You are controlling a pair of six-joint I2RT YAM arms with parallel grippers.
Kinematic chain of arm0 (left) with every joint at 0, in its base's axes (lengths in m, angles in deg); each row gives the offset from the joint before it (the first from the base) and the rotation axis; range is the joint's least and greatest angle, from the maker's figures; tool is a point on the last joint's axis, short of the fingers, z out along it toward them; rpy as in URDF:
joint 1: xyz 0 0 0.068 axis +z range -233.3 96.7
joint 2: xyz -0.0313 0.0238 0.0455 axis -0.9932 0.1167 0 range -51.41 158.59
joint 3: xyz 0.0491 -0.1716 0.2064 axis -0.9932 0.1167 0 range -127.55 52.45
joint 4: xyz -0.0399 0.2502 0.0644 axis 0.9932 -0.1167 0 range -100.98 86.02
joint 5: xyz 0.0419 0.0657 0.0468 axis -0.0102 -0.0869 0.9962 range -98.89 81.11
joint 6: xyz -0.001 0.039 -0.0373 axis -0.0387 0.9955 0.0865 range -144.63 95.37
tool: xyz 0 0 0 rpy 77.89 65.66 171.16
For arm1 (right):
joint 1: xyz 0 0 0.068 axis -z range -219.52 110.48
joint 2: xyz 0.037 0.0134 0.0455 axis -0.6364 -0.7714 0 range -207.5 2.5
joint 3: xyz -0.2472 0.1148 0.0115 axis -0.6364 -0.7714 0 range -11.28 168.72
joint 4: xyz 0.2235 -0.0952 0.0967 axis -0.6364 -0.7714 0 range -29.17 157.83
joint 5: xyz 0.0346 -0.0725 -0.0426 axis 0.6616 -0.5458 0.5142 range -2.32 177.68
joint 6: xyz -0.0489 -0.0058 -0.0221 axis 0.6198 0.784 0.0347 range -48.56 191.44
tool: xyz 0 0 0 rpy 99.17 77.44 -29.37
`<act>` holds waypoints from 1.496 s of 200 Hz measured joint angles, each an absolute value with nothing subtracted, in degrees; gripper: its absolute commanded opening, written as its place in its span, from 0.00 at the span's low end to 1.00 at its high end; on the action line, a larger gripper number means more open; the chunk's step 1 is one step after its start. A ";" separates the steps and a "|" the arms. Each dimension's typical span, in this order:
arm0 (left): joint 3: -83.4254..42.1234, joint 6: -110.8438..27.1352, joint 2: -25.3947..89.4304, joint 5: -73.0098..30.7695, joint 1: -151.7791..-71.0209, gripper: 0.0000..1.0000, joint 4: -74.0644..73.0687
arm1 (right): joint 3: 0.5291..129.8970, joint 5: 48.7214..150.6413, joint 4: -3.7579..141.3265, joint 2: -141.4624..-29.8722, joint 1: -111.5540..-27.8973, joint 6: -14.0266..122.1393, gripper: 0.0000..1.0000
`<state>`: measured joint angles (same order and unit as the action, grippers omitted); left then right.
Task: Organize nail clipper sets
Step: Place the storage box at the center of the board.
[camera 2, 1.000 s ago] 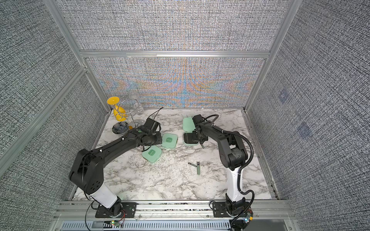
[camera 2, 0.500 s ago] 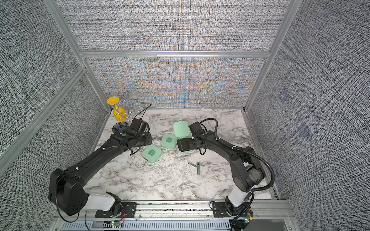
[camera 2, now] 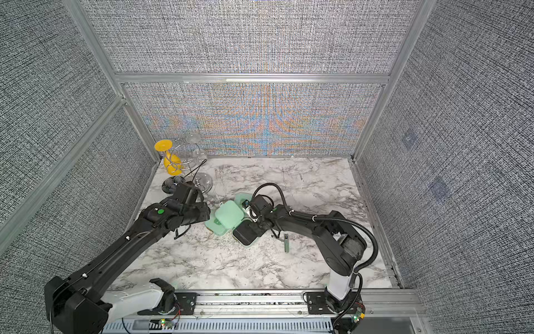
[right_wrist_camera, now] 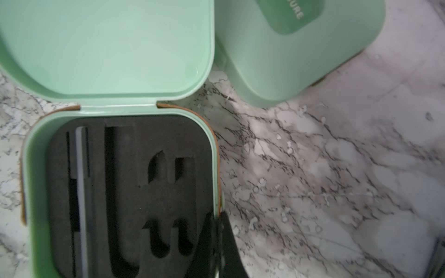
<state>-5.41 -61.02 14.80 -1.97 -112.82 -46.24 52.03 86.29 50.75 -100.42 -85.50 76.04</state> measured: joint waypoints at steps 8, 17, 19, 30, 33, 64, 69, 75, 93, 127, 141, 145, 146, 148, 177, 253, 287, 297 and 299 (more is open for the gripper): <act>-5.37 -60.86 14.32 -1.97 -112.82 0.50 -46.70 | 52.34 86.21 51.08 -101.25 -86.05 77.22 0.00; -5.26 -60.82 13.82 -1.97 -112.82 0.50 -47.22 | 52.93 86.05 51.08 -102.12 -86.46 78.34 0.00; -5.26 -60.77 13.73 -1.97 -112.82 0.50 -47.38 | 53.08 86.03 51.15 -102.32 -86.48 78.60 0.00; -5.08 -60.67 13.38 -2.00 -112.82 0.50 -47.79 | 53.71 85.68 51.58 -103.19 -86.83 79.63 0.00; -5.02 -60.67 13.34 -2.00 -112.82 0.50 -47.79 | 53.82 85.62 51.71 -103.39 -86.90 79.87 0.00; -4.32 -60.64 13.30 -3.09 -112.84 0.50 -47.75 | 54.57 84.33 51.67 -104.26 -86.83 81.46 0.00; -4.23 -60.64 13.34 -3.18 -112.84 0.50 -47.73 | 54.63 83.91 51.65 -104.28 -86.83 81.75 0.00; -4.15 -60.64 13.43 -3.55 -112.82 0.50 -47.73 | 54.68 83.54 51.67 -104.31 -86.83 81.86 0.00; -3.86 -60.45 13.93 -5.03 -112.82 0.50 -47.38 | 54.70 82.58 51.39 -104.31 -86.83 82.12 0.00; -3.21 -60.21 14.56 -7.92 -112.82 0.52 -46.85 | 54.85 81.46 50.69 -104.13 -86.85 82.45 0.09; -2.70 -60.21 14.56 -9.21 -112.82 0.54 -46.28 | 55.05 81.07 50.40 -104.24 -86.85 82.36 0.23; -2.59 -60.23 14.56 -9.36 -112.82 0.54 -46.04 | 55.07 80.87 50.36 -104.24 -86.85 82.38 0.26; -2.55 -60.25 14.56 -9.40 -112.82 0.55 -45.98 | 55.07 80.79 50.31 -104.24 -86.85 82.40 0.27; -2.48 -60.23 14.56 -9.47 -112.84 0.55 -45.82 | 55.07 80.72 50.27 -104.24 -86.85 82.40 0.28; -1.50 -60.32 14.08 -11.31 -112.82 0.63 -44.36 | 55.38 79.65 48.72 -102.91 -86.79 81.62 0.46; 2.28 -61.12 10.59 -14.48 -112.84 0.65 -41.56 | 53.06 70.95 33.97 -86.17 -86.42 58.05 0.51; 3.96 -61.71 10.78 -16.03 -112.88 0.65 -39.62 | 44.91 69.95 24.76 -79.89 -86.18 41.42 0.51; 4.47 -61.78 11.07 -16.55 -112.88 0.65 -38.98 | 41.85 69.97 23.21 -78.21 -86.18 37.90 0.51; 4.60 -61.78 11.09 -16.57 -112.88 0.65 -38.83 | 41.26 70.01 22.97 -77.90 -86.18 37.31 0.51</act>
